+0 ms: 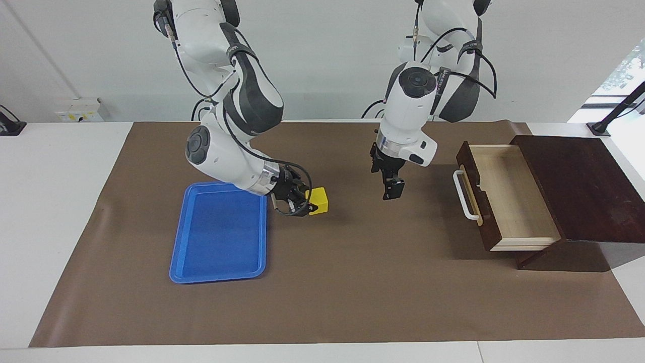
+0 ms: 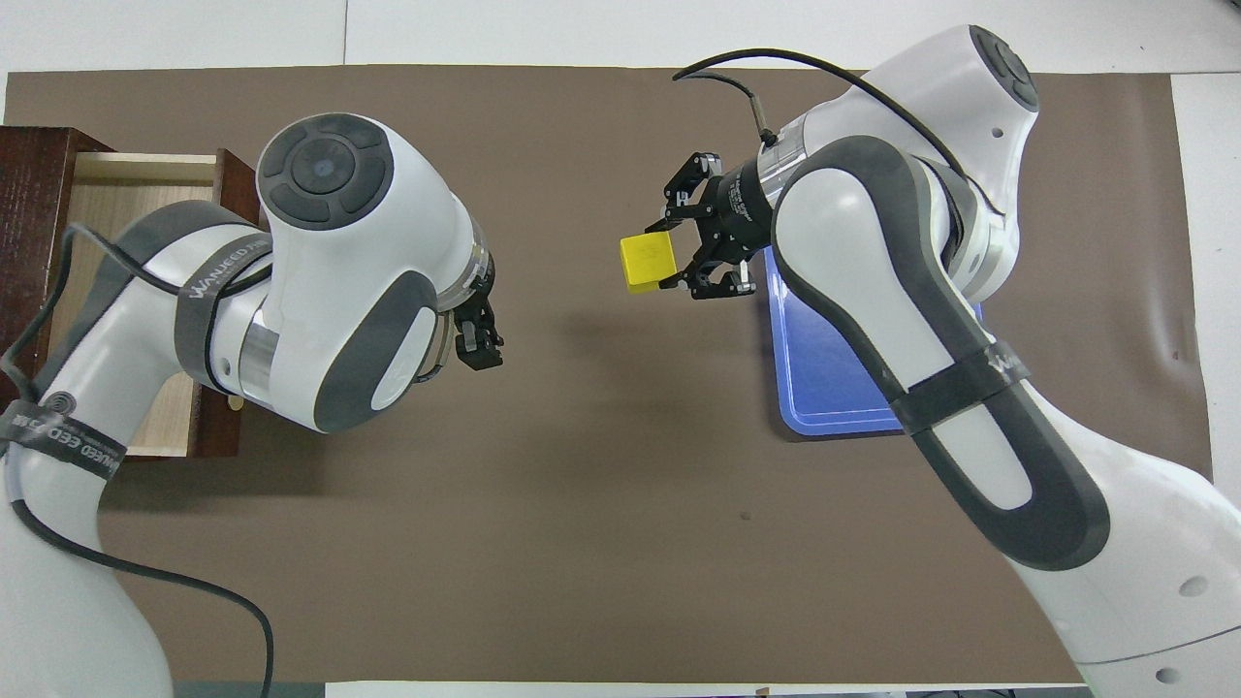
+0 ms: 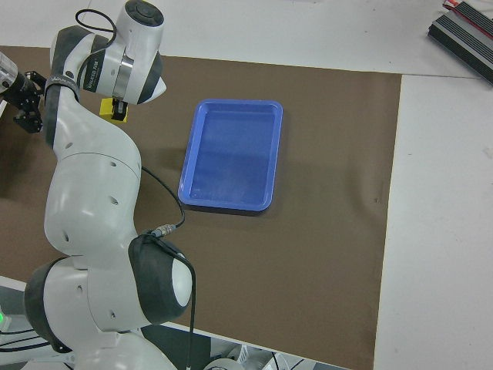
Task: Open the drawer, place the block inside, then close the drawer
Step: 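Lift the block with the right gripper toward the left gripper, then grasp the block with the left gripper and open the right gripper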
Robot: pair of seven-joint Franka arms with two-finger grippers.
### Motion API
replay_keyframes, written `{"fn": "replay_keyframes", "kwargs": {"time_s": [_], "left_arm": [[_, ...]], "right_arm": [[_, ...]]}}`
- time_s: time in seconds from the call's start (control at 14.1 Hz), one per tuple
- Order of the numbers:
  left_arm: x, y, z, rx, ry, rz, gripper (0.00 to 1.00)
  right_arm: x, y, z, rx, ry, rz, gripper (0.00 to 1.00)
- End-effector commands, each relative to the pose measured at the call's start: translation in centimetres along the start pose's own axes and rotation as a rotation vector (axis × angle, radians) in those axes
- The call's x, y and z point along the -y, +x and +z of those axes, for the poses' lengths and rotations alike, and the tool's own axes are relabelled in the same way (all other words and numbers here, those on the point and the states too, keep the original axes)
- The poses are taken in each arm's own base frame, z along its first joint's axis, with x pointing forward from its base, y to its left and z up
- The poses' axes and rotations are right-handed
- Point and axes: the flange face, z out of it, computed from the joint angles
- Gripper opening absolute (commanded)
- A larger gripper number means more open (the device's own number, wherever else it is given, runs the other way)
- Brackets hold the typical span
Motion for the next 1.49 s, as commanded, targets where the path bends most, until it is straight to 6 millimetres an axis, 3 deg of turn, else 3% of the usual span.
{"fn": "replay_keyframes", "kwargs": {"time_s": [0.0, 0.21, 0.43, 0.85, 0.92, 1.0, 1.14, 1.21, 1.42], "left_arm": [[0.3, -5.4, 2.5, -0.043, 0.019, -0.026, 1.00], [-1.7, -7.2, 1.9, -0.021, -0.002, -0.070, 1.00], [-1.0, -8.4, 1.8, -0.014, -0.017, -0.048, 1.00], [-0.9, -8.4, 1.6, -0.017, -0.017, -0.043, 1.00], [-0.9, -8.6, 1.5, -0.004, -0.028, -0.042, 0.95], [-0.9, -8.7, 1.5, 0.002, -0.035, -0.040, 0.81], [-0.8, -8.8, 1.4, 0.000, -0.035, -0.038, 0.24], [-0.9, -8.8, 1.5, 0.001, -0.038, -0.037, 0.03], [-0.9, -8.7, 1.6, -0.001, -0.036, -0.031, 0.00]], "right_arm": [[-0.1, -2.9, 1.1, -0.002, 0.027, 0.032, 0.00], [-0.2, -4.2, 2.1, -0.012, 0.050, 0.054, 0.00], [-0.3, -4.3, 2.3, -0.014, 0.046, 0.051, 0.00], [-0.3, -4.1, 2.2, -0.014, 0.044, 0.052, 0.00], [-0.2, -4.1, 2.1, -0.012, 0.045, 0.053, 0.00], [-0.2, -4.1, 2.0, -0.012, 0.045, 0.054, 0.00], [-0.2, -4.0, 1.8, -0.010, 0.045, 0.056, 0.00], [-0.2, -4.0, 1.8, -0.010, 0.045, 0.056, 0.00], [-0.1, -3.8, 1.7, -0.008, 0.047, 0.057, 0.00]]}}
